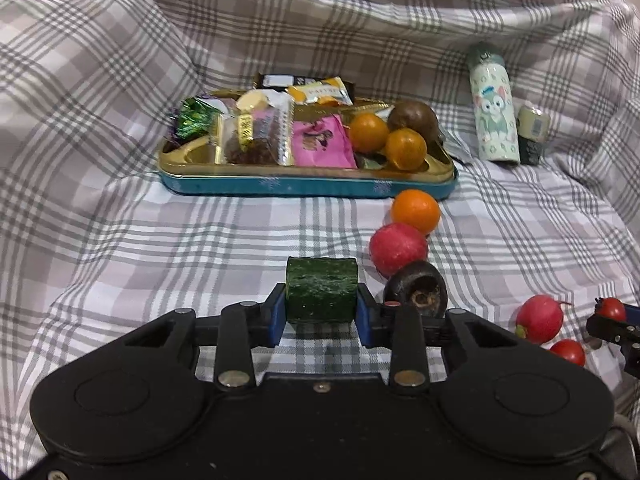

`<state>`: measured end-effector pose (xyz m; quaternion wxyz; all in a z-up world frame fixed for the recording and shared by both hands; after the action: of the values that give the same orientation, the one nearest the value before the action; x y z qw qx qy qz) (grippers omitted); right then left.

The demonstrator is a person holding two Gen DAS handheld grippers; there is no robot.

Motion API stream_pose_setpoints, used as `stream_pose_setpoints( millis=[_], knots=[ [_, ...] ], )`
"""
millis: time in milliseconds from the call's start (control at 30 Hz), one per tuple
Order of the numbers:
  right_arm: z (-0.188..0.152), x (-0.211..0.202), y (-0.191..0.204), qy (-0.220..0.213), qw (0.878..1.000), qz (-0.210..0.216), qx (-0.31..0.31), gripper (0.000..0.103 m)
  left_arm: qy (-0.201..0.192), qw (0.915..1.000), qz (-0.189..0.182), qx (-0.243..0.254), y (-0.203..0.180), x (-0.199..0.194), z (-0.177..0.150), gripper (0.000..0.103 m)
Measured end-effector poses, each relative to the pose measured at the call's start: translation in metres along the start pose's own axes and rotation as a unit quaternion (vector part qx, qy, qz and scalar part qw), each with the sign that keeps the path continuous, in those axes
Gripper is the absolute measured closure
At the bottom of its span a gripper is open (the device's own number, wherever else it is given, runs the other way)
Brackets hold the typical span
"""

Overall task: Organize fruits
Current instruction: 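Close the right tool on the red tomato while the left tool grasps the cucumber piece, then carry the tomato and cucumber piece to the steel tray, opening the left tool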

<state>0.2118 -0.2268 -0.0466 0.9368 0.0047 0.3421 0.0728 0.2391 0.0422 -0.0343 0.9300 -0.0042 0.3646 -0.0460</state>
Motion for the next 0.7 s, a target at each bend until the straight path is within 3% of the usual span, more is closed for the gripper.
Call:
stream_pose_setpoints(
  millis=[200, 400, 567, 700],
  knots=[
    [-0.003, -0.019, 0.001, -0.023, 1.000, 0.006, 0.009, 0.069, -0.031, 0.9995, 0.010, -0.008, -0.008, -0.035, -0.014, 0.060],
    [-0.014, -0.048, 0.005, -0.029, 0.999, 0.019, 0.018, 0.069, -0.031, 0.9994, -0.002, 0.016, -0.022, -0.074, -0.037, 0.060],
    [-0.029, -0.081, 0.010, -0.038, 0.999, 0.031, 0.023, 0.069, -0.029, 0.9995, -0.014, -0.008, -0.024, -0.109, -0.048, 0.060],
    [-0.045, -0.105, 0.014, -0.045, 0.997, 0.043, 0.038, 0.069, -0.037, 0.9993, -0.008, 0.004, -0.036, -0.132, -0.068, 0.060]
  ],
)
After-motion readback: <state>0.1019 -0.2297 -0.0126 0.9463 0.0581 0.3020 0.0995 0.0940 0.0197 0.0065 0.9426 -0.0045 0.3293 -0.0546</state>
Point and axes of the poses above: each gripper's, at about its wrist camera, not at the fingertips, and x roughly the way its jaws point, y to its left, z to its top, the point moved 3 cm from there along x, roughly the way its jaws point, and after that the axes turned 4 degrees about x, right-handed, at the moved point
